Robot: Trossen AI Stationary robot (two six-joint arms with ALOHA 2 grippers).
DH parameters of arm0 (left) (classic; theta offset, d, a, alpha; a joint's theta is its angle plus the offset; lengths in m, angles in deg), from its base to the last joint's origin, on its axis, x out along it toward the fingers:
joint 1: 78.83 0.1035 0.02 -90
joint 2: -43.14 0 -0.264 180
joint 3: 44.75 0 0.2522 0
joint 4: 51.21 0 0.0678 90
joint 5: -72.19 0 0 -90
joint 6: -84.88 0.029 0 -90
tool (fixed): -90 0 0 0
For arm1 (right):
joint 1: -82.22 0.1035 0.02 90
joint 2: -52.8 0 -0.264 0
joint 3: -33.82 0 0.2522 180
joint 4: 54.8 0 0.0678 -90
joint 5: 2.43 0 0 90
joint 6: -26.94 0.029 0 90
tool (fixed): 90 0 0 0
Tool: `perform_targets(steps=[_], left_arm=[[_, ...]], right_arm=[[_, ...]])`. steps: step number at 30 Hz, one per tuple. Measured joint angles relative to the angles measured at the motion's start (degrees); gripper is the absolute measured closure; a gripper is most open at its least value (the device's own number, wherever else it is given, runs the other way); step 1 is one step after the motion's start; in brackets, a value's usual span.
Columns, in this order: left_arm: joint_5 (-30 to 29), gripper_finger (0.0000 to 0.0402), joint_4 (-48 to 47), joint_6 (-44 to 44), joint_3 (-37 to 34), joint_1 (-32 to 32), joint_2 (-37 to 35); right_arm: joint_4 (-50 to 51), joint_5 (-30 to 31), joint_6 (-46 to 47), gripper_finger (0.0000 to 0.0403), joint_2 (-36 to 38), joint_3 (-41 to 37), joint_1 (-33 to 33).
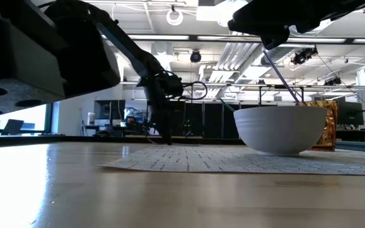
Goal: Pick & Place Utensil
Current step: Put the blue fork into the white bowl on the gray mat
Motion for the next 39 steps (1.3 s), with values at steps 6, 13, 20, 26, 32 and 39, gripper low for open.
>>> perform_targets(steps=[6,13,20,26,32,39], left_arm=[[-0.57,0.0391,0.01,-4.73,-0.02,0.03,-0.02],[0.23,0.0392,-4.63,-9.4,-0.45,-0.03,-2.43],[1.56,0.0397,-11.64,-12.34,-0.32,-1.22,-6.6],[0.2,0.0397,-18.34,-16.03,-0.32,-4.92,-9.93],[-3.78,0.0397,-15.26,-20.97,-6.75,-10.42,-15.77],[-6.73,0.0397,-3.82,-27.68,-20.5,-17.92,-27.74]], right_arm=[[-0.03,0.53,0.01,0.0316,0.0,0.0,0.04],[-0.16,0.29,1.53,0.0316,0.0,0.0,0.04],[0.25,2.13,1.39,0.0316,0.05,0.0,0.89],[2.89,9.58,1.43,0.0316,1.5,0.0,3.99],[7.5,16.9,4.6,0.0316,3.87,0.02,7.12],[10.43,21.21,6.3,0.0316,4.02,0.02,8.81]])
